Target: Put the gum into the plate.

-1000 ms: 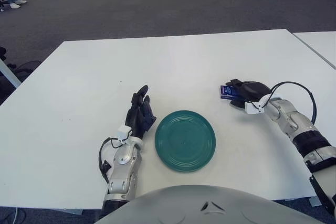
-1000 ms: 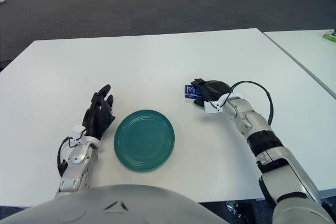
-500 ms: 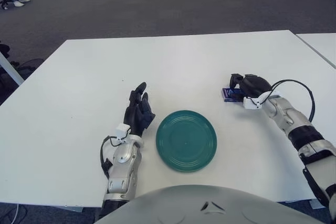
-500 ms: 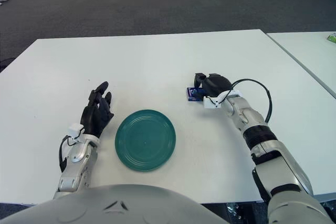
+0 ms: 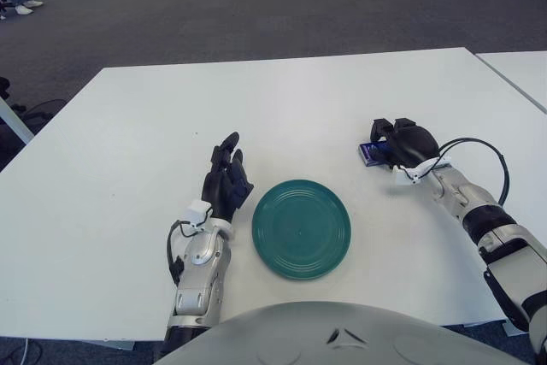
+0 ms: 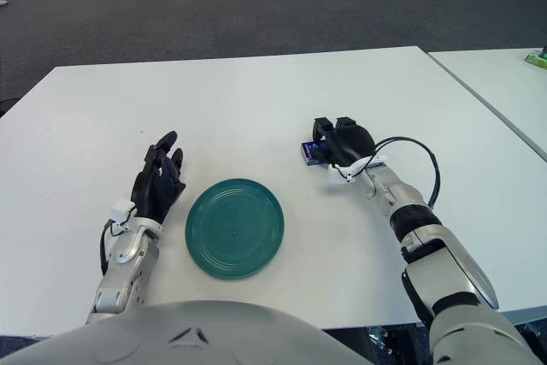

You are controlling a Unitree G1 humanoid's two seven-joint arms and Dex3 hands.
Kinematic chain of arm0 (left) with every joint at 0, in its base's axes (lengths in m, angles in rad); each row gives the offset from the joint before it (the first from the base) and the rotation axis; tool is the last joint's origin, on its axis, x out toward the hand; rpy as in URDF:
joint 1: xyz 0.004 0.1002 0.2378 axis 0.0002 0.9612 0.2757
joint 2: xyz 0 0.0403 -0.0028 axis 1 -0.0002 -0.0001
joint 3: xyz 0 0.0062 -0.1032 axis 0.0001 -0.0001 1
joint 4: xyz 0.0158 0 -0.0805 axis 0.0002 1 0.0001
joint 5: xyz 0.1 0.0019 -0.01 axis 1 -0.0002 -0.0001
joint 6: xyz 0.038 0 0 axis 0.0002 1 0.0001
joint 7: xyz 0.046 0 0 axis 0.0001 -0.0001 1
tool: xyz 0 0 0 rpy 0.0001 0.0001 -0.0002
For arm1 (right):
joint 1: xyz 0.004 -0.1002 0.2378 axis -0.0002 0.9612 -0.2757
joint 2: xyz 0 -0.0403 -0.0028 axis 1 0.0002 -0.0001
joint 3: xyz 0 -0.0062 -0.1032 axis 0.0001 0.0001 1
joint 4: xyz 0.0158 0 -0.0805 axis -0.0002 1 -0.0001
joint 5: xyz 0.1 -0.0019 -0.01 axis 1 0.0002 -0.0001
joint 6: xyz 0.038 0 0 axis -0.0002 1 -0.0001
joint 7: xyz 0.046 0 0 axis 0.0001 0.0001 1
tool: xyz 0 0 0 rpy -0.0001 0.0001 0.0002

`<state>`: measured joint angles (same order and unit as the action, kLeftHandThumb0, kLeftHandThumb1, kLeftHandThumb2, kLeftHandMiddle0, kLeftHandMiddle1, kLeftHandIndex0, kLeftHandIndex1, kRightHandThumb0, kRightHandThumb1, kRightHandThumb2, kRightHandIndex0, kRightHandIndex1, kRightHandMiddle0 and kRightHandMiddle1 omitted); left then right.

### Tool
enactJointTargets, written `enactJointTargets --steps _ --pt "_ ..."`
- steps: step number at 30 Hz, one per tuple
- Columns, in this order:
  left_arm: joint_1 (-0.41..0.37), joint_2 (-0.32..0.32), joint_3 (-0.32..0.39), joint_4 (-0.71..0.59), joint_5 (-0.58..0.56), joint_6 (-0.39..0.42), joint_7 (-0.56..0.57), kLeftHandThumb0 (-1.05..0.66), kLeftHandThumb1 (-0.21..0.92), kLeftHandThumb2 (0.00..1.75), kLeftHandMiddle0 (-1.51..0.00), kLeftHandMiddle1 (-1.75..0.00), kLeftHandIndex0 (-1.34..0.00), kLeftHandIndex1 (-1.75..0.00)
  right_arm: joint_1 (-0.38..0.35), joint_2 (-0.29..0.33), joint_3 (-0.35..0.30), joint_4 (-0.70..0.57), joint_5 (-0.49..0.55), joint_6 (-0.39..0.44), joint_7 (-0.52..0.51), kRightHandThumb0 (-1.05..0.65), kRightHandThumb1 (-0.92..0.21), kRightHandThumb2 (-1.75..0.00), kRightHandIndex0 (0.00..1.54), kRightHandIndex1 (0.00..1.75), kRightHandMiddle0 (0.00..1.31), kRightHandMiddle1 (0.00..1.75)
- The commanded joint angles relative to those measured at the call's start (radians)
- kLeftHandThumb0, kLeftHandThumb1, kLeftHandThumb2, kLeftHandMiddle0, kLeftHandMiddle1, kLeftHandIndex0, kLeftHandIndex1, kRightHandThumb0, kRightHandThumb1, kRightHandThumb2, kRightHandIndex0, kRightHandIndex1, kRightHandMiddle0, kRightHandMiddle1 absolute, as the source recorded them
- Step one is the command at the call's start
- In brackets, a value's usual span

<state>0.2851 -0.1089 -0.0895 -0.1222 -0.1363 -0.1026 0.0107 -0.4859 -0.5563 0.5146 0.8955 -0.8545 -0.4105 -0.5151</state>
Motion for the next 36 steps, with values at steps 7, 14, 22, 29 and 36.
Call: enactJointTargets --steps 7,14,22,29,36 --pt "0.002 -0.008 -0.004 -0.028 0.013 0.021 0.012 -0.88 0.92 0.87 -0.22 0.00 0.00 -0.59 -0.024 0.043 0.075 0.110 -0.050 0.015 -0.082 -0.57 -0.92 -0.76 1.02 1.75 0.77 1.75" --pt "0.004 -0.003 -0.007 -0.037 0.018 0.028 0.009 -0.85 0.92 0.87 -0.20 0.00 0.00 -0.57 -0.041 0.052 0.098 0.140 -0.050 0.018 -0.115 -0.54 -0.92 -0.76 1.05 1.75 0.80 1.75" --pt "0.006 -0.004 -0.008 -0.047 0.019 0.039 0.011 -0.84 0.92 0.88 -0.20 0.00 0.00 -0.57 -0.054 0.054 0.113 0.156 -0.039 0.016 -0.119 -0.56 -0.92 -0.73 1.01 1.75 0.77 1.75" --pt "0.006 -0.004 -0.005 -0.053 0.008 0.049 0.005 -0.83 0.92 0.88 -0.20 0.00 0.00 -0.56 -0.049 0.046 0.101 0.131 0.001 0.031 0.029 -0.76 -0.92 -0.81 0.54 1.45 0.23 1.55" --pt "0.005 -0.006 -0.004 -0.053 -0.004 0.054 0.002 -0.82 0.92 0.88 -0.20 0.00 0.00 -0.57 -0.029 -0.027 0.117 0.022 -0.016 -0.008 0.144 -0.87 -0.92 -0.86 0.35 0.90 0.02 0.97"
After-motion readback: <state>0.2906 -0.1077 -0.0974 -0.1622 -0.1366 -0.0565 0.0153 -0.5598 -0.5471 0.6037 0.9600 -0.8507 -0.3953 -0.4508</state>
